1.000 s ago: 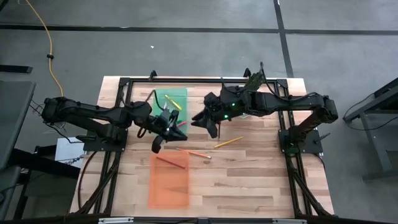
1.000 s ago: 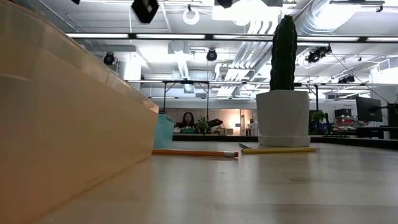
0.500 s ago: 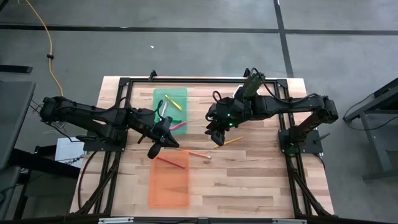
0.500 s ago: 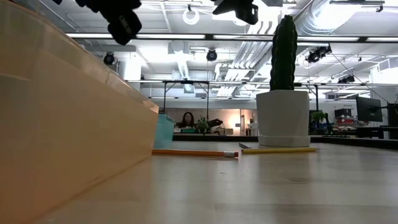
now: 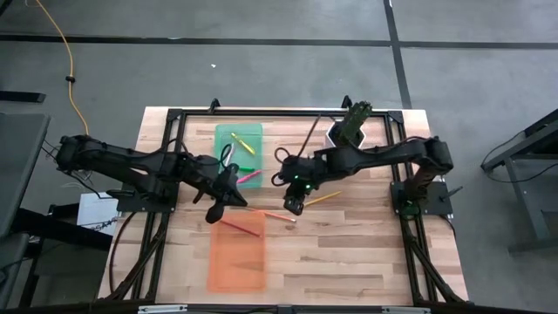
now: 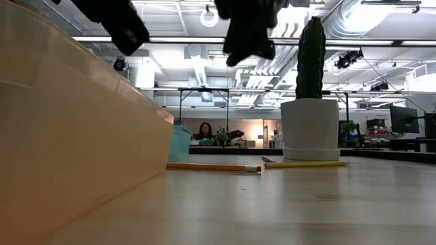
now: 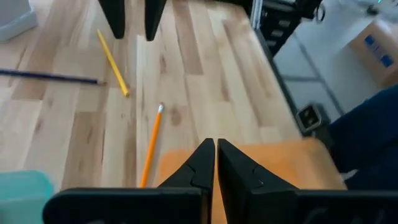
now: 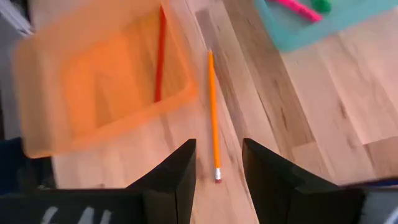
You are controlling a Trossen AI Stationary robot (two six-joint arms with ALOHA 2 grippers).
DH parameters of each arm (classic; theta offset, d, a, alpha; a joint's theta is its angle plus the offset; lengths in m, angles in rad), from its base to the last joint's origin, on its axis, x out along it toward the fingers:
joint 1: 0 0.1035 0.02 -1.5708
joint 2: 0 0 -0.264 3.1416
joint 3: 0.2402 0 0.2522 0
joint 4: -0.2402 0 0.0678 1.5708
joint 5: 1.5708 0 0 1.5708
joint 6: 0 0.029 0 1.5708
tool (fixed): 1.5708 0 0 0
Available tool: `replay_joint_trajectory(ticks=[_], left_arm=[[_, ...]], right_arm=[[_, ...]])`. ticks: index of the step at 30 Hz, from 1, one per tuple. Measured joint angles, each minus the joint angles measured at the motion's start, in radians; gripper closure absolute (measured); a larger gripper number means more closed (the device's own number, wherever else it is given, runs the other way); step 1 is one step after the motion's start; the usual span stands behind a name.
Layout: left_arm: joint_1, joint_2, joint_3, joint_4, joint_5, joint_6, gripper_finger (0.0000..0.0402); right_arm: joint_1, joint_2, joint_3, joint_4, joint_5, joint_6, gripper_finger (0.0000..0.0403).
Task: Sort pens & pencils
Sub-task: Put the yellow pencil into the orange bin
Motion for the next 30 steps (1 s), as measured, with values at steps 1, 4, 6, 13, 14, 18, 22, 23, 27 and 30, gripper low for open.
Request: replay_joint_trajectory(ticks=[1,4,6,13,14,18,22,23,27,30], left_arm=[[0.0,-0.009,0.0,-0.024,-0.011,0.011,0.0394],[0.001,-0.037,0.0,-0.098,-0.043,0.038,0.0394],[0.001,-0.063,0.0,-0.137,-0.058,0.047,0.0394],[0.0,-0.185,0.0,-0.247,-0.117,0.052,0.0394],[0.0,-0.205,0.0,-0.259,-0.135,0.051,0.0394],[0.001,-0.285,0.0,-0.33,-0.188,0.04,0.0394],[0.001,-0.349,0.0,-0.386,-0.228,0.007,0.0394],[0.001,-0.361,0.0,-0.397,-0.233,-0.003,0.0394],[0.001,-0.383,0.0,-0.415,-0.243,-0.02,0.0394],[0.001,-0.383,0.0,-0.42,-0.243,-0.031,0.0394]], right_arm=[[0.0,0.015,0.0,0.001,0.0,0.0,0.0281],[0.0,0.056,-0.001,0.0,-0.022,0.024,0.0281],[0.0,0.07,-0.001,0.008,-0.036,0.039,0.0281],[-0.001,0.081,-0.001,0.054,-0.038,0.054,0.0281],[-0.002,0.081,-0.001,0.058,-0.038,0.054,0.0281],[-0.003,0.081,-0.001,0.085,-0.037,0.049,0.0281],[-0.003,0.081,0.0,0.093,-0.036,0.046,0.0281],[-0.003,0.081,0.0,0.092,-0.035,0.046,0.0281],[-0.003,0.082,0.0,0.091,-0.021,0.021,0.0281],[-0.005,0.086,0.0,0.085,-0.014,-0.001,0.0281]])
